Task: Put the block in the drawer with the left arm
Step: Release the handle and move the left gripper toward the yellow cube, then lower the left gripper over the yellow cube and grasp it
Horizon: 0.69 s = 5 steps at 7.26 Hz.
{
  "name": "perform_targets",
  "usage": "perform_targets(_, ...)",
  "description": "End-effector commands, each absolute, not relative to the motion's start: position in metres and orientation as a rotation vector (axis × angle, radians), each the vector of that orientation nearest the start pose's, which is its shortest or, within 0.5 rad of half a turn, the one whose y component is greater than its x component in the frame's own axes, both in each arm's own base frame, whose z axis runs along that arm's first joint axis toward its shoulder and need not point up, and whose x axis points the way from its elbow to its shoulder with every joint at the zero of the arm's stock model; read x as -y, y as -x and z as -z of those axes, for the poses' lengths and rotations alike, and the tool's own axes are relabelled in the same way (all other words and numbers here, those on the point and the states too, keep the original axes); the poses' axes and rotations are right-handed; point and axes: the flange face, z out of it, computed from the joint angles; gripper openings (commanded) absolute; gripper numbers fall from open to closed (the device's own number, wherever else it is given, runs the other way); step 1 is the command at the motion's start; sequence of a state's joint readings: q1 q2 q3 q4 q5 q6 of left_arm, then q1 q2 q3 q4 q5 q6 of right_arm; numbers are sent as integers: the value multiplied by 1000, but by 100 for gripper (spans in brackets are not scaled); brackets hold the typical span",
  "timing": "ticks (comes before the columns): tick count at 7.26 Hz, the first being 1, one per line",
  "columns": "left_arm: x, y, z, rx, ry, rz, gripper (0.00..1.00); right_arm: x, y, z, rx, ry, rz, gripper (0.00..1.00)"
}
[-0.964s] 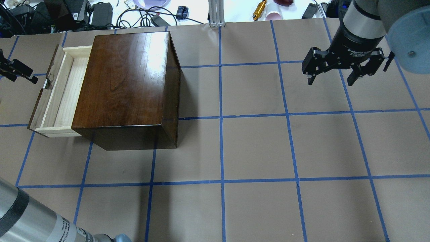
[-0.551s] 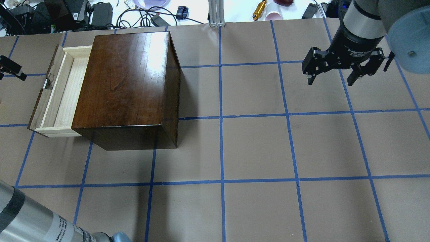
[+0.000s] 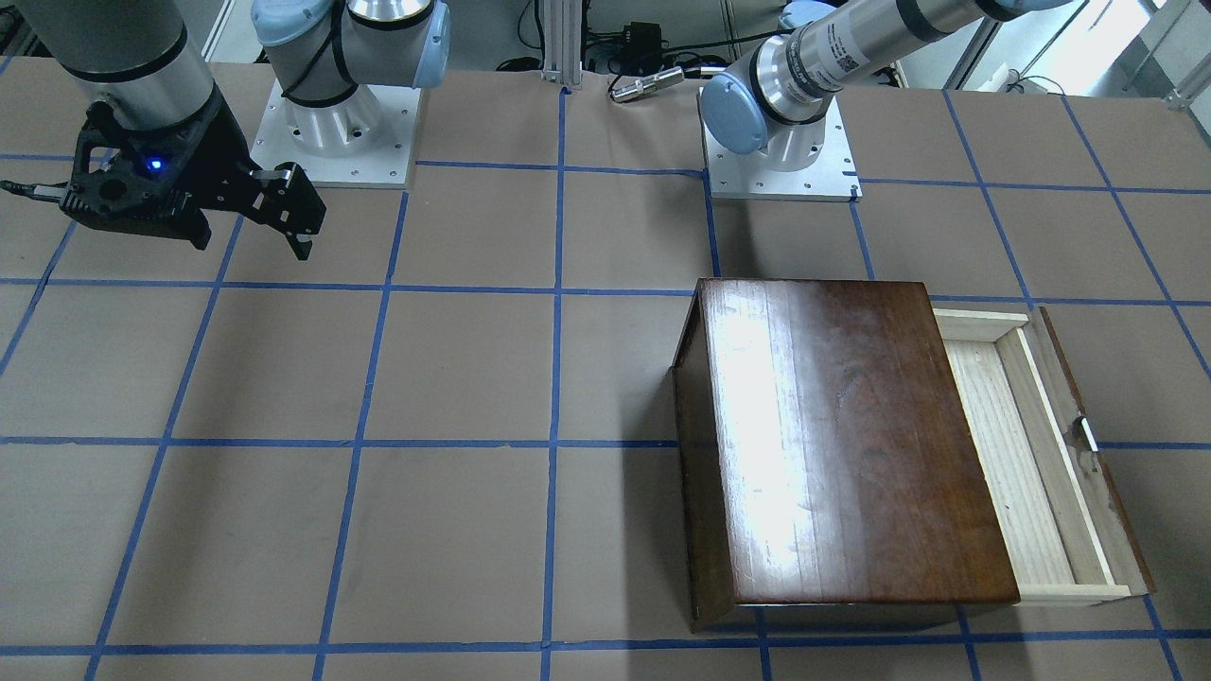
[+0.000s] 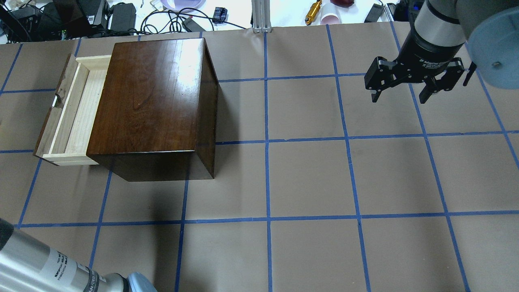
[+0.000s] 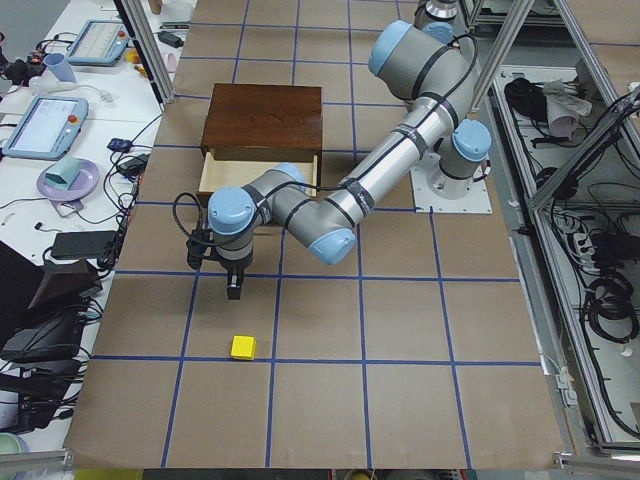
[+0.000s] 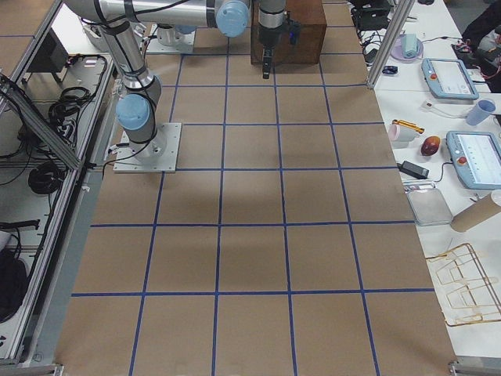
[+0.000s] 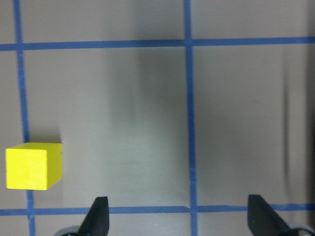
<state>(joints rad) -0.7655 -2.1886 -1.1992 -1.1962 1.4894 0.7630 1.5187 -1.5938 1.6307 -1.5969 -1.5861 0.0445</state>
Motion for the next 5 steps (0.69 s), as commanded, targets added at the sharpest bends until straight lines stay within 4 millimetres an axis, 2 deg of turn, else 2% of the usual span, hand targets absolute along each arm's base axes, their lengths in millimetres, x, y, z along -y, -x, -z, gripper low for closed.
perform_targets(1,609,-484,-300,-3036,107,295,100,487,-107,-472,-3153,-152,-17,100)
perform_targets(2,609,-501,-295,-3024,48,298,100,487,-107,-472,-3153,-152,-17,100)
perform_targets(5,617,-536,-246,-3009,72,312,100,487,-107,-472,-3153,-152,-17,100)
